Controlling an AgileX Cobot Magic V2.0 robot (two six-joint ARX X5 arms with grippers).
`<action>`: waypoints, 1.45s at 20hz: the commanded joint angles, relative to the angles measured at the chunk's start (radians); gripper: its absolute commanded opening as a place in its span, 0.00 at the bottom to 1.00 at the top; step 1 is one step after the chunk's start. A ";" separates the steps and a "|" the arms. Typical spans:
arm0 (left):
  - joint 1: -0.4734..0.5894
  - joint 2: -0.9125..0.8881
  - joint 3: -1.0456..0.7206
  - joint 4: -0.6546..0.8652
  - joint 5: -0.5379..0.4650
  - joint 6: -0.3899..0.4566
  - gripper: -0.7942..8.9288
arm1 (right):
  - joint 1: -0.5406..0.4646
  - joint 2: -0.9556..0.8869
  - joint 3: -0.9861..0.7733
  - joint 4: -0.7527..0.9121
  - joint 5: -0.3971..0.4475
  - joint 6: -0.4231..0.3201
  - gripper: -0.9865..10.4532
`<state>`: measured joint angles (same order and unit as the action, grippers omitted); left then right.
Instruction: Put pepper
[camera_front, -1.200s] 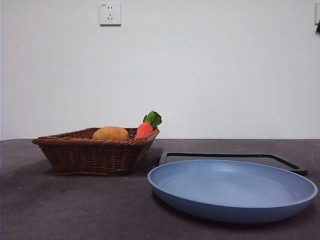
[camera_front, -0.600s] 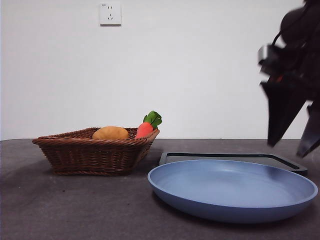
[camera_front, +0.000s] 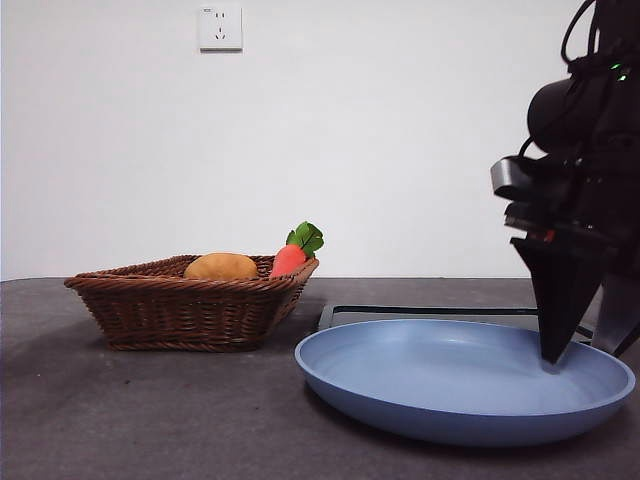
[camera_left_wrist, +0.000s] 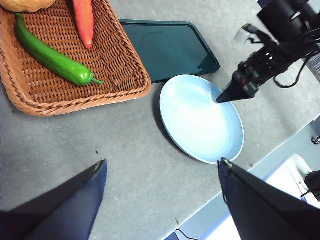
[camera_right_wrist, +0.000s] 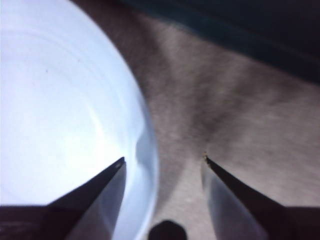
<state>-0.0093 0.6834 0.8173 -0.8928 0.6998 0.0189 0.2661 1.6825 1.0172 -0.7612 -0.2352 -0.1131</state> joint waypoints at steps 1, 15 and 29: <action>-0.003 0.003 0.016 0.013 0.008 0.008 0.48 | 0.018 0.034 0.016 0.004 -0.003 -0.008 0.25; -0.036 0.045 0.018 0.148 -0.127 -0.113 0.48 | -0.005 -0.117 0.017 -0.017 -0.024 0.052 0.09; -0.371 0.823 0.497 0.217 -0.605 -0.282 0.45 | -0.130 -0.606 0.017 -0.066 -0.027 0.064 0.09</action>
<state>-0.3763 1.4830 1.2980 -0.6746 0.1028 -0.2501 0.1326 1.0687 1.0245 -0.8379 -0.2554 -0.0628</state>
